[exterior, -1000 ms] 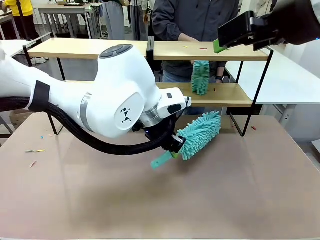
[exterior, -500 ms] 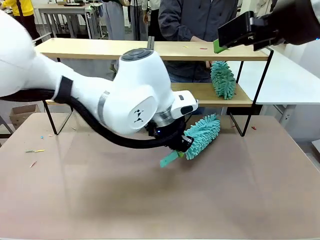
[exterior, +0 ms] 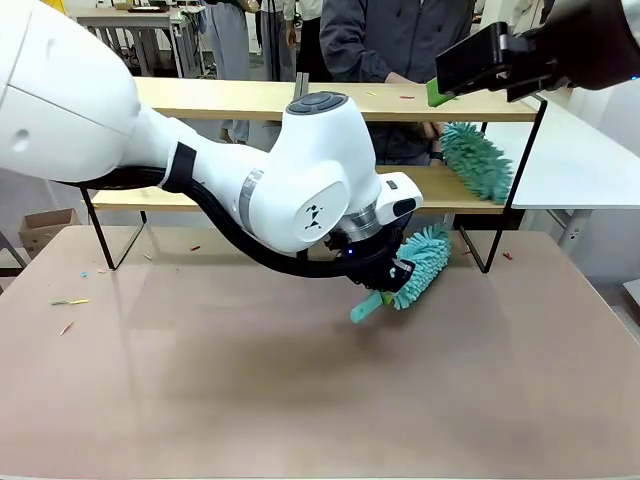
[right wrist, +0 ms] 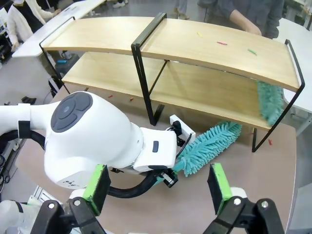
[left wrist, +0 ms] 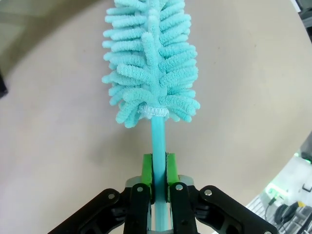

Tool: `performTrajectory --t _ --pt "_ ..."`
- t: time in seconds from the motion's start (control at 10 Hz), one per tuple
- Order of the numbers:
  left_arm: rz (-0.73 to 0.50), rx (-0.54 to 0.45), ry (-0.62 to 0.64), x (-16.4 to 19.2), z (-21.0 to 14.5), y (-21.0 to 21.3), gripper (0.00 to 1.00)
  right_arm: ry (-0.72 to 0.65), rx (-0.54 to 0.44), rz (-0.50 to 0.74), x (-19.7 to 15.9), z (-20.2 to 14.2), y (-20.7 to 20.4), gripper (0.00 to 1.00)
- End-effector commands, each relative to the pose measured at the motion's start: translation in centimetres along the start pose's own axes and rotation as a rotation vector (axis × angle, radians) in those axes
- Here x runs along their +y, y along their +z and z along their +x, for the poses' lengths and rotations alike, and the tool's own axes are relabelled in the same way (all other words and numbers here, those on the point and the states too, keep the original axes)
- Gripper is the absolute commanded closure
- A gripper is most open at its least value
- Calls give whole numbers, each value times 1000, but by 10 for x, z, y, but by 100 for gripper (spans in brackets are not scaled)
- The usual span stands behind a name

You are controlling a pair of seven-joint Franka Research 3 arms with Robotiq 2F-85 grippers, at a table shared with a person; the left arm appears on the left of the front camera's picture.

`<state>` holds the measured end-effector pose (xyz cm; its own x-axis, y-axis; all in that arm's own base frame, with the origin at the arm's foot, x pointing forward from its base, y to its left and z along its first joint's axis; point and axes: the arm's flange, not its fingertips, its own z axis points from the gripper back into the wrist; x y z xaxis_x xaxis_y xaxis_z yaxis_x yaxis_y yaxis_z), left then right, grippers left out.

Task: Clean the shelves.
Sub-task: Clean a randomly selected level of the Shelf with the Duster.

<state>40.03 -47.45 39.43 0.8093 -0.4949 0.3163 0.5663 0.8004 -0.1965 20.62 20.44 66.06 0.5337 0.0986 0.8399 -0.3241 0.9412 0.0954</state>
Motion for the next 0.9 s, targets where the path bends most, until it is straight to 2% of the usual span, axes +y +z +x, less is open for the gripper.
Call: performTrajectory --t 0.0,0.2,0.3,0.8 --pt "6 -42 26 -10 19 -7 88 -7 -1 1 -1 -1 0 0" --pt "20 -145 71 -16 40 -16 88 -7 -1 1 -1 -1 0 0" --pt "8 -157 70 -17 49 -21 88 -7 -1 1 -1 -1 0 0" --pt "-27 -75 59 -21 77 -39 88 -7 -1 1 -1 -1 0 0"
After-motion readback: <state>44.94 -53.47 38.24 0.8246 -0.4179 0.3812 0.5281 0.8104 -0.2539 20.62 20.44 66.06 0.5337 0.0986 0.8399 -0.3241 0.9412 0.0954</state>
